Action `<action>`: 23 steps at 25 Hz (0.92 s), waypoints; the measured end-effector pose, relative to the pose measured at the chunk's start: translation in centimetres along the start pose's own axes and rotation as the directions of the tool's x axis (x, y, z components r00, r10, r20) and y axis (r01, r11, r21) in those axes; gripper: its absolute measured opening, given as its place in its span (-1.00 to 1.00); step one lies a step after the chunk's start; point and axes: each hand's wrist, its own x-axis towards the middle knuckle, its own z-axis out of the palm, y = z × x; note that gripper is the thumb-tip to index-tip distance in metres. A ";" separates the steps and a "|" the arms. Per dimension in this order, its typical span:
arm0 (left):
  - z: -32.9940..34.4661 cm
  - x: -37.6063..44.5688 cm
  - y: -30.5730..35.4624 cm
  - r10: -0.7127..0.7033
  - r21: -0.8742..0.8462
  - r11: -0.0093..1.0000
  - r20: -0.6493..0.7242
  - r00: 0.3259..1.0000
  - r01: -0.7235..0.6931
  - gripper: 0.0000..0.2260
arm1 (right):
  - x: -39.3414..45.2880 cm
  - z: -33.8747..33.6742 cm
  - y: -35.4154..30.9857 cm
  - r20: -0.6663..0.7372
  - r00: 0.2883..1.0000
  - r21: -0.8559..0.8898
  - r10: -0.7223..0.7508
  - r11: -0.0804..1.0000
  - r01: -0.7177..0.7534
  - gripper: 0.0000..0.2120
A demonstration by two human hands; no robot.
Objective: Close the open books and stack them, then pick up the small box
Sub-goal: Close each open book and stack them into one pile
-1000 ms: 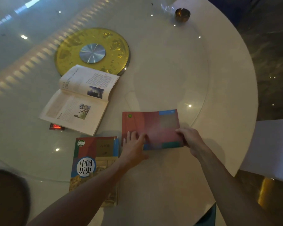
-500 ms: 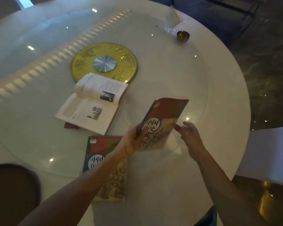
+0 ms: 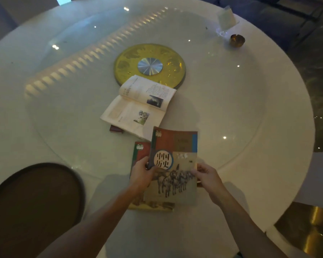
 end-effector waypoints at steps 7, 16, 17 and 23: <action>-3.9 -1.5 -5.2 0.053 0.272 0.962 -0.079 0.995 -0.029 -0.77 | -1.1 6.6 3.8 -0.036 0.999 -0.166 -0.031 0.986 0.025 -0.90; -5.4 -1.4 -5.5 0.040 0.539 0.842 -0.113 0.993 0.028 -0.73 | 0.5 8.8 4.4 -0.179 0.974 -0.430 -0.138 0.902 0.048 -0.84; -5.4 -1.2 -5.3 0.022 0.532 0.845 -0.115 0.993 0.043 -0.74 | 0.7 9.0 4.5 -0.202 0.973 -0.421 -0.113 0.907 0.018 -0.85; -6.5 0.0 -5.2 -0.059 0.479 0.871 -0.115 0.992 0.107 -0.77 | 1.4 10.2 4.2 -0.289 0.957 -0.337 0.006 0.935 -0.107 -0.72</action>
